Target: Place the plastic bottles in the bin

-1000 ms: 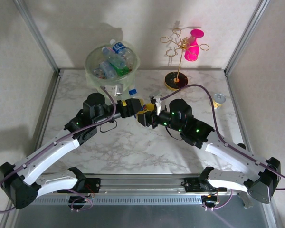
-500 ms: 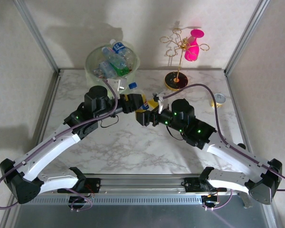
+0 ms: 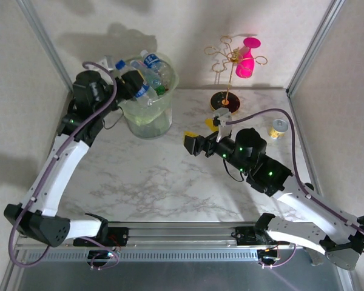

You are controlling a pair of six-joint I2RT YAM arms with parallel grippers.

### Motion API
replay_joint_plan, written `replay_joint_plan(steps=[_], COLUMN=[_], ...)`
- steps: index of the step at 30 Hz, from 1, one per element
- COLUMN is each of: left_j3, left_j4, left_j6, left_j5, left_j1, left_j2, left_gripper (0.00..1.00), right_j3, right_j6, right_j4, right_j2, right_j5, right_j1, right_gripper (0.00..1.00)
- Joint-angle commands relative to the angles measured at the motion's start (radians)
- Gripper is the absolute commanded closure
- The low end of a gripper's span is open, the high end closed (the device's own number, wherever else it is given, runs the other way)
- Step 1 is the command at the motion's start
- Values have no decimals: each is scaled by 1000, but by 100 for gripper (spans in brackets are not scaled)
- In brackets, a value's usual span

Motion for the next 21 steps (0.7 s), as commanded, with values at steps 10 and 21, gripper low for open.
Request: replay_joint_plan(steps=[10,21], left_j3=[73,107], left_j4=[74,-21], left_j6=[-222,-221], left_j5=[-13,-61], left_j1=[131,138], left_j2=[227,284], left_gripper=[57,30], right_j3=[-79,-117], right_j6=[-12,-20], right_j4=[-9,7], right_j2=[-22,-20], right_j5=[34,51], right_j1=[3,2], right_gripper=[4,4])
